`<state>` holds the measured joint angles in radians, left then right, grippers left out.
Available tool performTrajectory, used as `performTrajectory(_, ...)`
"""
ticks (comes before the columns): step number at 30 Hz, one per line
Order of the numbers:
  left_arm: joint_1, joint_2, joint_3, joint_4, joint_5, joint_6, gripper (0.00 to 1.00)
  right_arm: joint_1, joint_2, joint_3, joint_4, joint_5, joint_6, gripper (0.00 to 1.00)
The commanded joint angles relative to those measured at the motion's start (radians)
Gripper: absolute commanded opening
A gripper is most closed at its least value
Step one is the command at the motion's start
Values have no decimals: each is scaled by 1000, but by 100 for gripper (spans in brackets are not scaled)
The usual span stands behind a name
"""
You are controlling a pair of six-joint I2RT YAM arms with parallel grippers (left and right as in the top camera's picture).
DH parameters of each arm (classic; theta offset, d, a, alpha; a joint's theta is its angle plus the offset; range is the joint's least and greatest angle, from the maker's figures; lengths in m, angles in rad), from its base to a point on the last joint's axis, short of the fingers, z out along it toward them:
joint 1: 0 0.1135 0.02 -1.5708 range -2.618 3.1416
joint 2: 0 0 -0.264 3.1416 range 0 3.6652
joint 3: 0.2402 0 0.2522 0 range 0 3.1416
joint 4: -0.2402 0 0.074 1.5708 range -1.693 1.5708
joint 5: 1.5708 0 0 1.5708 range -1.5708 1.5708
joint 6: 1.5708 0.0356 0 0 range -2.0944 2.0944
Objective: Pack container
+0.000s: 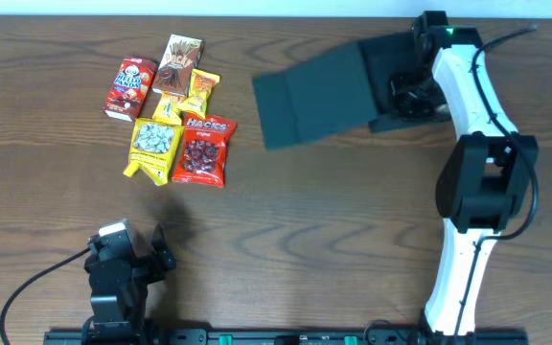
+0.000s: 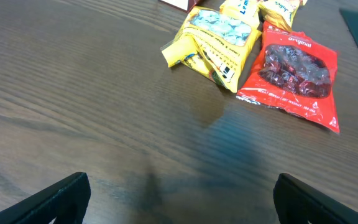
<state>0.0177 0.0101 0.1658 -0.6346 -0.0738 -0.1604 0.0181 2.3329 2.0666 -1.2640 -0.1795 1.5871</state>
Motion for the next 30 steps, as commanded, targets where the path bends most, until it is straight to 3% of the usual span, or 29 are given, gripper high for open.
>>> performTrajectory(1, 1, -6, -11, 0, 5, -11, 95, 35, 16, -6, -4, -232, 362, 2)
performTrajectory(3, 1, -6, -11, 0, 5, -11, 95, 47, 16, -6, 2, -278, 462, 2)
performTrajectory(9, 1, -6, -11, 0, 5, -11, 95, 59, 16, -6, 177, -319, 462, 2)
performTrajectory(13, 1, -6, -11, 0, 5, -11, 95, 69, 16, -6, 186, -316, 426, 1)
performTrajectory(14, 1, -6, -11, 0, 5, -11, 95, 71, 16, -6, 187, -303, 382, 9)
performTrajectory(15, 1, -6, -11, 0, 5, -11, 95, 73, 16, -6, 187, -289, 325, 27)
performTrajectory(17, 1, -6, -11, 0, 5, -11, 95, 75, 16, -6, 187, -283, 229, 51)
performTrajectory(18, 1, -6, -11, 0, 5, -11, 95, 75, 16, -6, 187, -280, 144, 70)
performTrajectory(19, 1, -6, -11, 0, 5, -11, 95, 75, 16, -6, 187, -280, 92, 80)
performTrajectory(21, 1, -6, -11, 0, 5, -11, 95, 75, 16, -6, 187, -280, -16, 86)
performTrajectory(26, 1, -6, -11, 0, 5, -11, 95, 75, 16, -6, 182, -322, -380, 86)
performTrajectory(30, 1, -6, -11, 0, 5, -11, 95, 75, 8, -6, 126, -333, -542, 84)
